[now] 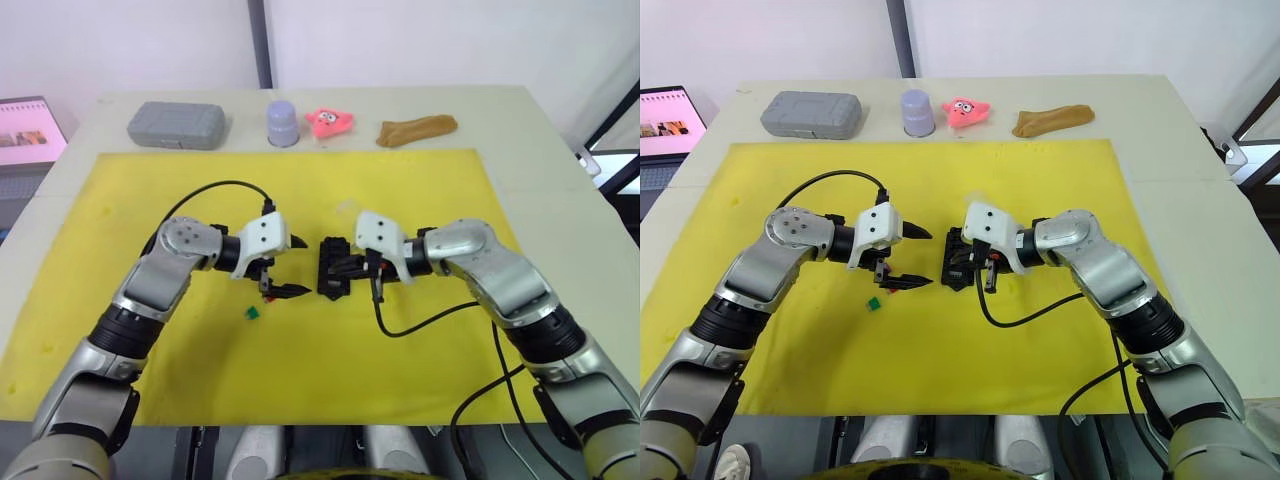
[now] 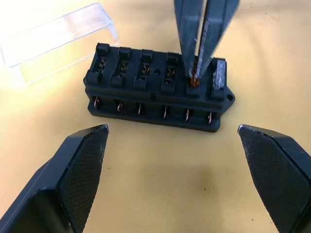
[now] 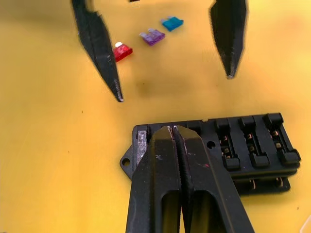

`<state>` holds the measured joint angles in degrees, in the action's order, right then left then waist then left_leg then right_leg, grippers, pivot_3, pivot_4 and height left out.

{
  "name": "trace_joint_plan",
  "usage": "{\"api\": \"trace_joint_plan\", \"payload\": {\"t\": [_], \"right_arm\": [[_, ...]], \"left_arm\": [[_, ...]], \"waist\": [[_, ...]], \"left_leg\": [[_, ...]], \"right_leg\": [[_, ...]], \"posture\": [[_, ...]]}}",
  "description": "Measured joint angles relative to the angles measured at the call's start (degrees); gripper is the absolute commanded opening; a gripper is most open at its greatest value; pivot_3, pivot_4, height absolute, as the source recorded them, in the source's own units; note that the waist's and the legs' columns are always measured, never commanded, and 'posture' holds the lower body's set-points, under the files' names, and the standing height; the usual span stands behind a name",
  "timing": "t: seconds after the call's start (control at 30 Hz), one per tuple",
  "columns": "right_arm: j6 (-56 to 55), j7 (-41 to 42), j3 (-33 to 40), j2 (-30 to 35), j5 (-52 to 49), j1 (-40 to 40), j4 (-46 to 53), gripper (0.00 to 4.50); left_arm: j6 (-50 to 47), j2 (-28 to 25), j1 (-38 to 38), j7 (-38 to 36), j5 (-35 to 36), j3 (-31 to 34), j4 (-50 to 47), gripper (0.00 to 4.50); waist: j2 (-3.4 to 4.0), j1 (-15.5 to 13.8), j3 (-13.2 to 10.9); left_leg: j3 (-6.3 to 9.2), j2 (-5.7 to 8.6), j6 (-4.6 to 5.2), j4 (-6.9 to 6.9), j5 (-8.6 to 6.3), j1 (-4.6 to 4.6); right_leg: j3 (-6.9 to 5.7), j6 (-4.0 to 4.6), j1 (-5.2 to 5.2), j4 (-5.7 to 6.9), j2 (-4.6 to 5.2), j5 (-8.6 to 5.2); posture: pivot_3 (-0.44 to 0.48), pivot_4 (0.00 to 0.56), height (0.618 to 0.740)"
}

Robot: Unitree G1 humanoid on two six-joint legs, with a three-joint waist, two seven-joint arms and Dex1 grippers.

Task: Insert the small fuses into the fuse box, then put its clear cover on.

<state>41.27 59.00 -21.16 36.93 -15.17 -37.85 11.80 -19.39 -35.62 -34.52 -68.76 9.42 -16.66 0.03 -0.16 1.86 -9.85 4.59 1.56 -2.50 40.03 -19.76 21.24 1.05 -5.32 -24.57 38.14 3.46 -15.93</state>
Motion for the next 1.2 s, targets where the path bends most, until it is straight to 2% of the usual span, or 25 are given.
{"api": "trace_joint_plan", "payload": {"t": [0.17, 0.63, 1.03, 1.2], "right_arm": [[5.1, -0.1, 1.9, 0.0, -2.7, -0.6, 1.4, 0.07], [7.2, -0.2, 2.2, 0.3, -5.8, 1.8, 4.6, 0.07], [-0.6, -0.3, -2.3, 3.1, 0.0, 2.8, 5.5, 0.07], [0.1, -0.1, -2.1, 2.8, 0.2, 2.0, 5.4, 0.07]], "left_arm": [[0.1, 0.1, -0.1, 0.0, 0.0, 0.0, 0.7, 4.50], [0.8, 0.2, -0.2, 0.0, 0.0, 0.0, 1.5, 4.50], [0.8, 0.2, -0.2, 0.0, 0.0, 0.0, 1.5, 4.50], [0.8, 0.2, -0.2, 0.1, 0.0, 0.0, 1.5, 4.50]], "waist": [[0.00, 0.0, 0.0], [0.00, 0.0, 0.0], [-0.01, 0.0, 0.0], [0.00, 0.0, 0.0]], "left_leg": [[0.01, 0.00, 0.00, 0.00, 0.00, 0.14], [0.01, 0.00, 0.00, -0.01, 0.00, 0.15], [0.00, 0.00, 0.01, 0.01, -0.01, 0.12], [0.00, 0.00, 0.00, 0.01, 0.00, 0.12]], "right_leg": [[-0.01, 0.00, -0.14, -0.01, 0.01, 0.00], [-0.01, 0.00, -0.16, -0.01, 0.00, 0.00], [-0.01, 0.00, -0.12, -0.01, 0.00, 0.00], [-0.01, 0.00, -0.12, -0.01, 0.00, 0.00]], "posture": [[0.000, 0.150, 0.740], [0.000, 0.150, 0.740], [0.000, 0.150, 0.740], [0.000, 0.150, 0.740]]}}
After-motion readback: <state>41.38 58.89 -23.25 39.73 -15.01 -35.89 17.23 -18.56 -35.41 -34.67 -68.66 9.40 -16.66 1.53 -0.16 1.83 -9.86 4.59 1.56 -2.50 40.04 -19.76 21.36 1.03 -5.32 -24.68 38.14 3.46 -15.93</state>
